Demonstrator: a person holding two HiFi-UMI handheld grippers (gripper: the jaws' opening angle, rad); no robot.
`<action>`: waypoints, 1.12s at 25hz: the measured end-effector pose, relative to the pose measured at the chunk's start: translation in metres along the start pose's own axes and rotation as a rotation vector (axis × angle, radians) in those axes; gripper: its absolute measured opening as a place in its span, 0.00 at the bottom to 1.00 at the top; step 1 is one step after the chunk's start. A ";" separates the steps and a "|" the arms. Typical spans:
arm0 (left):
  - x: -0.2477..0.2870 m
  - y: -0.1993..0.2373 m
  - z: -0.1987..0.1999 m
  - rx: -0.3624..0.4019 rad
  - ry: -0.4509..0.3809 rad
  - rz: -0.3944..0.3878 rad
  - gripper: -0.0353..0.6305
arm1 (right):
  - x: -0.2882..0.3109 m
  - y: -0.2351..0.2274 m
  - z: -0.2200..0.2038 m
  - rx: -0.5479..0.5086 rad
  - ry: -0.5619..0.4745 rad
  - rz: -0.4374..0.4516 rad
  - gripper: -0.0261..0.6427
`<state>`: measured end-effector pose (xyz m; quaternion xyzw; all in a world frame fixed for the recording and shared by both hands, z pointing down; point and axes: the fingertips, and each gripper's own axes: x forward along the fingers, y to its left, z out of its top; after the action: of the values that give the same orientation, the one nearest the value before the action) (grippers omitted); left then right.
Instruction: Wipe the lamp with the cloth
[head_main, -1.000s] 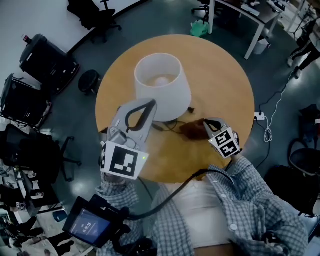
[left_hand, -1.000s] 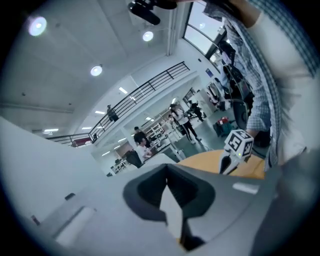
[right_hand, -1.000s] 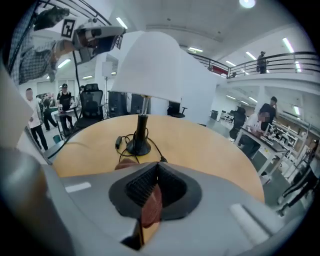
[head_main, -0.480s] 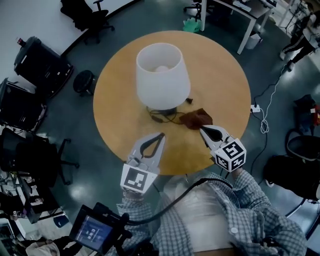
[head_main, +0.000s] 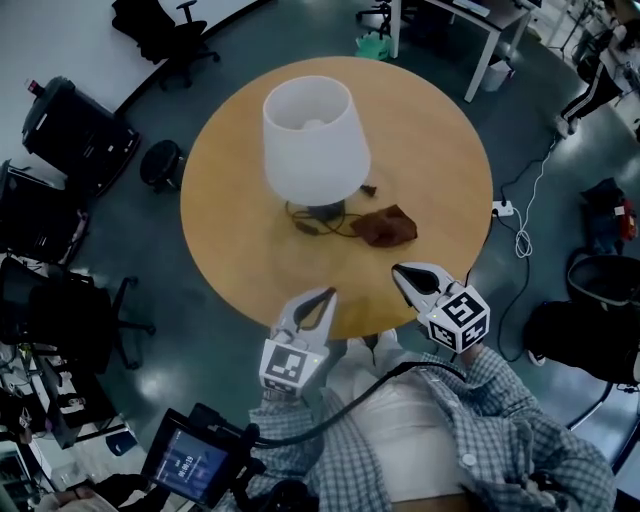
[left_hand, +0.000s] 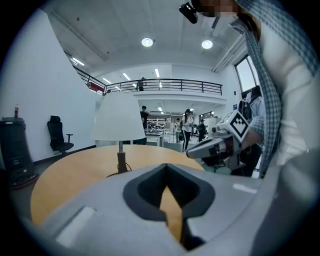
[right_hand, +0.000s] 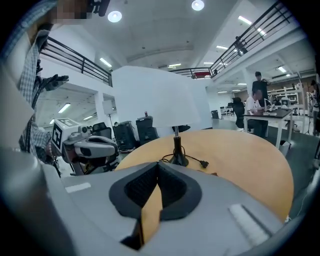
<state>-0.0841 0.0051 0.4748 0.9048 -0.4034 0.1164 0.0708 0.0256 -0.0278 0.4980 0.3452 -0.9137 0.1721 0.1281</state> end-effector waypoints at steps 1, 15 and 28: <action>0.000 -0.001 -0.004 -0.001 -0.001 0.009 0.06 | -0.001 0.001 0.000 -0.003 -0.003 0.013 0.04; 0.010 -0.013 -0.008 -0.015 0.024 0.000 0.06 | 0.011 0.011 0.004 -0.045 0.000 0.101 0.04; 0.014 -0.015 -0.011 -0.018 0.047 -0.013 0.06 | 0.010 0.010 0.001 -0.058 0.017 0.098 0.04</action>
<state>-0.0659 0.0079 0.4890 0.9039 -0.3965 0.1334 0.0890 0.0117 -0.0274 0.4983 0.2948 -0.9329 0.1544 0.1373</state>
